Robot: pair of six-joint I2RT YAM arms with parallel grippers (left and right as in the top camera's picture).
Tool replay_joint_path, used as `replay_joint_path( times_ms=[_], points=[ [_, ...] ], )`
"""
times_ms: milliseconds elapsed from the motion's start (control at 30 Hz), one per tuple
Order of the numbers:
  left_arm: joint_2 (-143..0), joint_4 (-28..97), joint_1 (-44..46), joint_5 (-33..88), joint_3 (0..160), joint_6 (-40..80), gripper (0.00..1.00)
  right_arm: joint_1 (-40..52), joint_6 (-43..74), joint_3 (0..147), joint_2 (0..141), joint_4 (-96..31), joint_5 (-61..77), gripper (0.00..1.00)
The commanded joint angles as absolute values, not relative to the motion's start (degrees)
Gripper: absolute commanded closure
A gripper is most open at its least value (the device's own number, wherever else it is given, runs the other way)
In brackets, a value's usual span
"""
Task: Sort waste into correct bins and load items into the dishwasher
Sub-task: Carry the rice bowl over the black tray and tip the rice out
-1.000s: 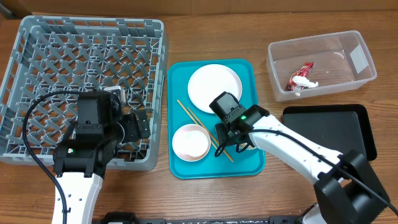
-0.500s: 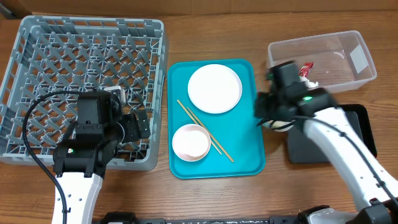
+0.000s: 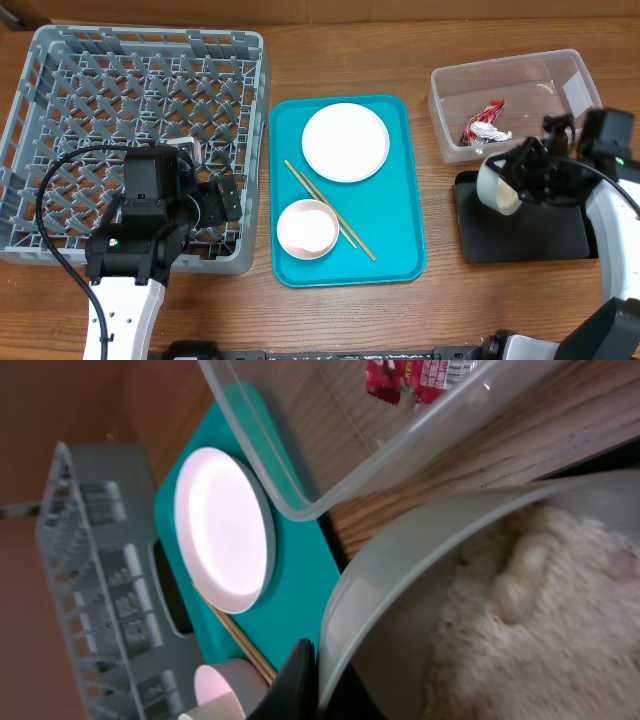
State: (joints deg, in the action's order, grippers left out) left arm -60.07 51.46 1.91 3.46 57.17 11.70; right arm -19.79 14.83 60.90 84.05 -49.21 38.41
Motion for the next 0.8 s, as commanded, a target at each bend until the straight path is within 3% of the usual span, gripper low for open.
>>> replay_joint_path(
  times_ms=[0,567,767],
  points=[
    [-60.3,50.7,2.3,4.1,58.7,12.3,0.0,-25.6,7.7,57.7,83.0,-47.8,52.0,0.96],
    [-60.3,50.7,2.3,4.1,58.7,12.3,0.0,-45.8,5.7,50.6,90.0,-42.5,83.0,0.96],
    [-60.3,50.7,2.3,4.1,58.7,12.3,0.0,-50.2,6.0,50.6,90.5,-42.5,84.1,0.96]
  ],
)
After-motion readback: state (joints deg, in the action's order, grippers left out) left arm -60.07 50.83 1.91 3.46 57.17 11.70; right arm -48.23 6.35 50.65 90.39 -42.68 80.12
